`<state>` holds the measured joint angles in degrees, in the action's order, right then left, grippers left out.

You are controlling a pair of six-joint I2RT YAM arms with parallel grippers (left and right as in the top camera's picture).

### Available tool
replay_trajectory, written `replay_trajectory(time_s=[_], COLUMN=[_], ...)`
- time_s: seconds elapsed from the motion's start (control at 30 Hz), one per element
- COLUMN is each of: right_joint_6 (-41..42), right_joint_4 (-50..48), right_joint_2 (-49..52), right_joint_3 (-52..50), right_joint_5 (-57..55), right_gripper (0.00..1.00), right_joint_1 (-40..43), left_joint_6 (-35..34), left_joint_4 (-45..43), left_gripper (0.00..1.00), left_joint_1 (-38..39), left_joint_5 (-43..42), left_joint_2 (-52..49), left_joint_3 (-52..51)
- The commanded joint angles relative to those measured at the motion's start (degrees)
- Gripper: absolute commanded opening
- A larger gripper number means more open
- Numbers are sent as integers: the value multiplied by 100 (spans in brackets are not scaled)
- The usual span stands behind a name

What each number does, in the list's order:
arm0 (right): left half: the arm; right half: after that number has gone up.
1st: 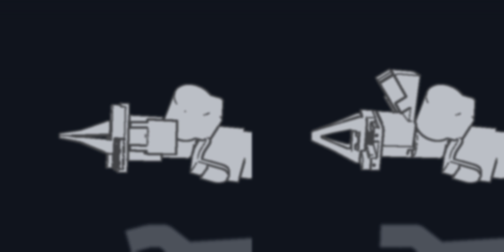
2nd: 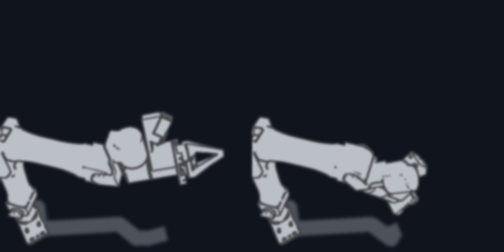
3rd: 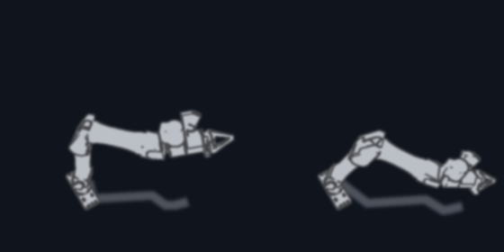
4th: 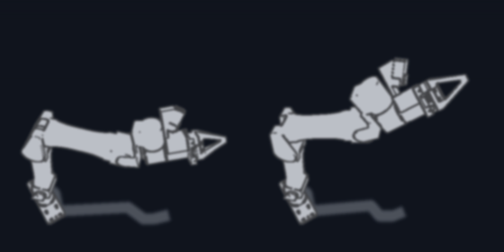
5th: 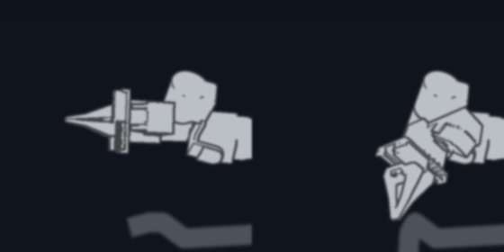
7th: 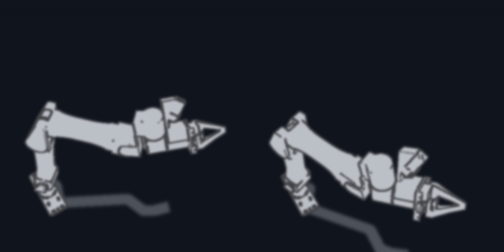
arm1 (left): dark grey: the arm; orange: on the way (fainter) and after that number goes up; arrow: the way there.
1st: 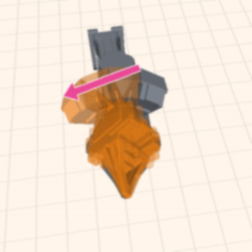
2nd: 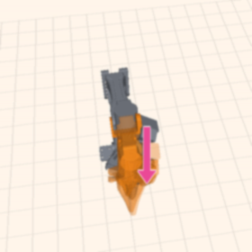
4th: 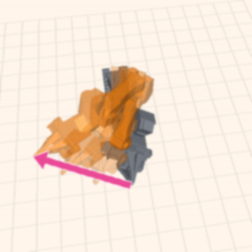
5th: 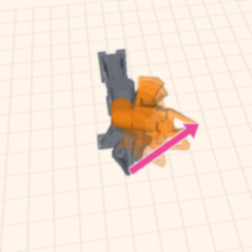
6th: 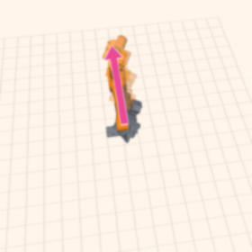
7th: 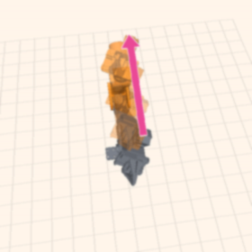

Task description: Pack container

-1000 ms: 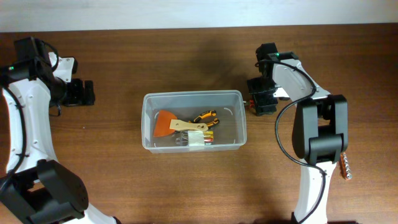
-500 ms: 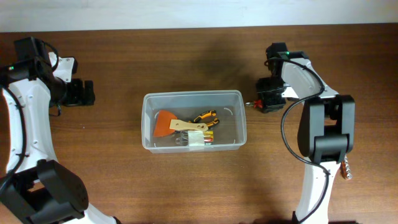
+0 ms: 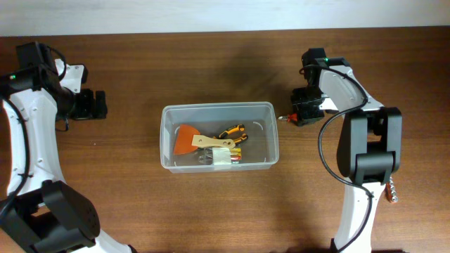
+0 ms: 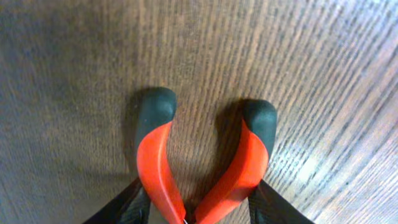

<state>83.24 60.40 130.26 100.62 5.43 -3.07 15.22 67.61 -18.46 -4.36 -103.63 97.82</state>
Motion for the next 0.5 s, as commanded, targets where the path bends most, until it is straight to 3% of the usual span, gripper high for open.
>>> replay_trajectory(time_s=[0.0, 0.27, 0.47], right_joint_6=[-168, -564, -935], right_joint_4=[22, 48, 94], right_joint_2=[129, 125, 125], right_joint_3=[68, 116, 387], right_joint_5=[-114, -116, -118], right_gripper=[44, 42, 29], right_joint_1=[15, 15, 15], left_joint_6=[-59, -59, -59], left_joint_4=[-11, -11, -11], left_gripper=[99, 99, 99], left_joint_1=[-46, -46, -46], left_joint_5=[-79, -79, -79], left_joint_2=[-50, -50, -50], left_joint_3=[-28, -28, -28])
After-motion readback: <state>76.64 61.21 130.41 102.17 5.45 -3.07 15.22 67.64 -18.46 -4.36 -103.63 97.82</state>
